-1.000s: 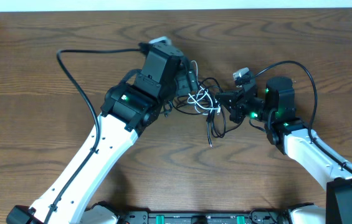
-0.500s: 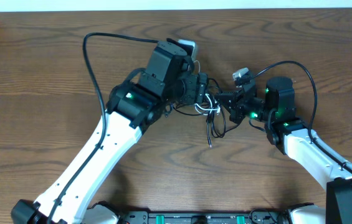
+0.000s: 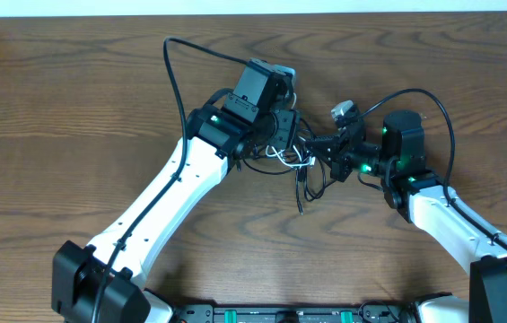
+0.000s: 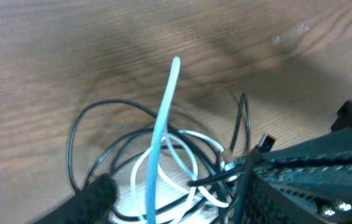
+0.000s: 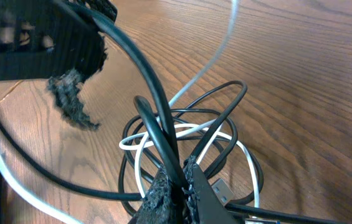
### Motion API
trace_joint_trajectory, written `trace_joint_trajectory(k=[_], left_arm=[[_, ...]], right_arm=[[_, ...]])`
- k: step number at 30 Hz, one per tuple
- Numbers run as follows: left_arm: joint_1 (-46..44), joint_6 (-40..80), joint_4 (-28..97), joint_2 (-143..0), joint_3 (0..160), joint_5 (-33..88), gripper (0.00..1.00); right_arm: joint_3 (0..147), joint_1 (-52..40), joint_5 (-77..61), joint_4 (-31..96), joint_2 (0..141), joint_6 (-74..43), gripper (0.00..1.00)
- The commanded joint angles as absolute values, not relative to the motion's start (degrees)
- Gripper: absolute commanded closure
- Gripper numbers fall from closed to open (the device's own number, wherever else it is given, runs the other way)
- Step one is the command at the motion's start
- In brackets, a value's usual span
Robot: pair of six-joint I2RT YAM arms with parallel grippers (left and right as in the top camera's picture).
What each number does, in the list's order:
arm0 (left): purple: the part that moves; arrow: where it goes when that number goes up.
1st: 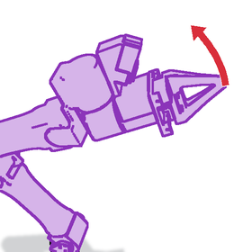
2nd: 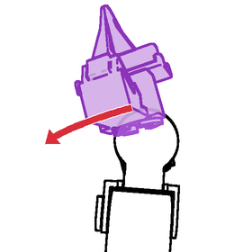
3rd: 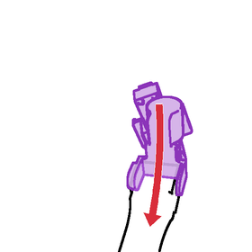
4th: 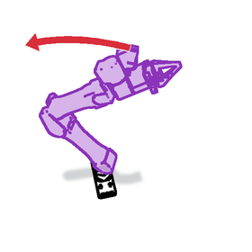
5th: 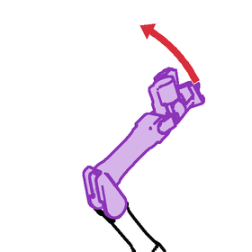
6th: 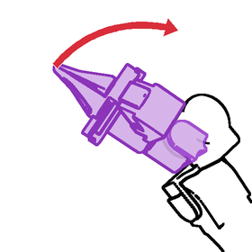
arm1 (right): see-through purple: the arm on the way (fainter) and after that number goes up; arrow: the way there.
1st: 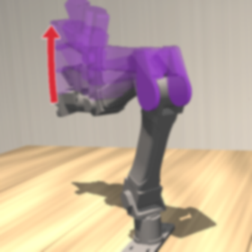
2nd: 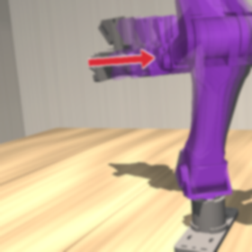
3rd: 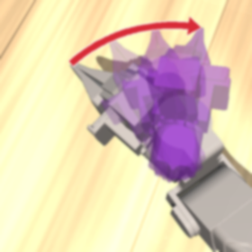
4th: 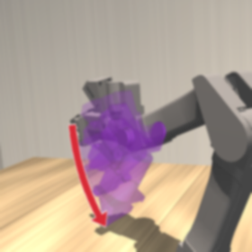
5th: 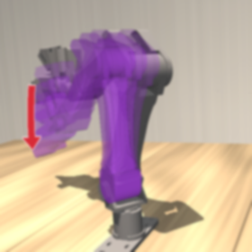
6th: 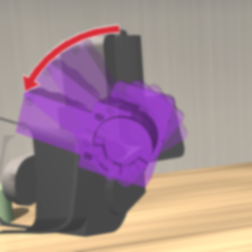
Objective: Untangle cables
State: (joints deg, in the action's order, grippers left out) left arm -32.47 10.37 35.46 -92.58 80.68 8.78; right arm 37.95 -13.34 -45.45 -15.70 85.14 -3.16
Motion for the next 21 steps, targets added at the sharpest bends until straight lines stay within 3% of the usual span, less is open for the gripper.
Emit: trace_joint_trajectory(k=[1,5,7,9,13,14,18,21], left_arm=[[-32.60,9.85,35.31,-92.40,80.47,8.99,0.57],[-32.60,9.85,35.48,-92.40,80.47,8.97,0.73],[-32.60,9.87,35.51,-92.40,80.47,7.99,0.87],[-32.60,9.87,35.51,-92.40,80.47,7.88,0.92],[-32.58,9.87,35.51,-92.40,80.47,7.49,0.92],[-32.60,9.87,35.57,-92.40,80.47,6.63,0.92],[-32.56,9.89,36.07,-92.40,80.47,4.67,0.92],[-32.56,9.89,36.14,-92.40,80.47,4.67,0.92]], right_arm=[[38.46,-12.95,-47.11,-16.01,85.52,-2.02,0.99],[38.46,-12.95,-47.11,-16.01,85.52,-2.02,0.99],[38.46,-12.95,-47.11,-16.01,85.52,-2.02,0.99],[38.46,-12.95,-47.11,-16.01,85.52,-2.04,0.99],[38.46,-12.93,-47.09,-15.99,85.52,-2.02,0.98],[38.46,-12.93,-47.09,-15.97,85.52,-2.02,0.88],[38.46,-12.93,-47.07,-15.90,85.52,-2.02,0.26],[38.46,-12.93,-47.07,-15.88,85.52,-2.02,0.18]])
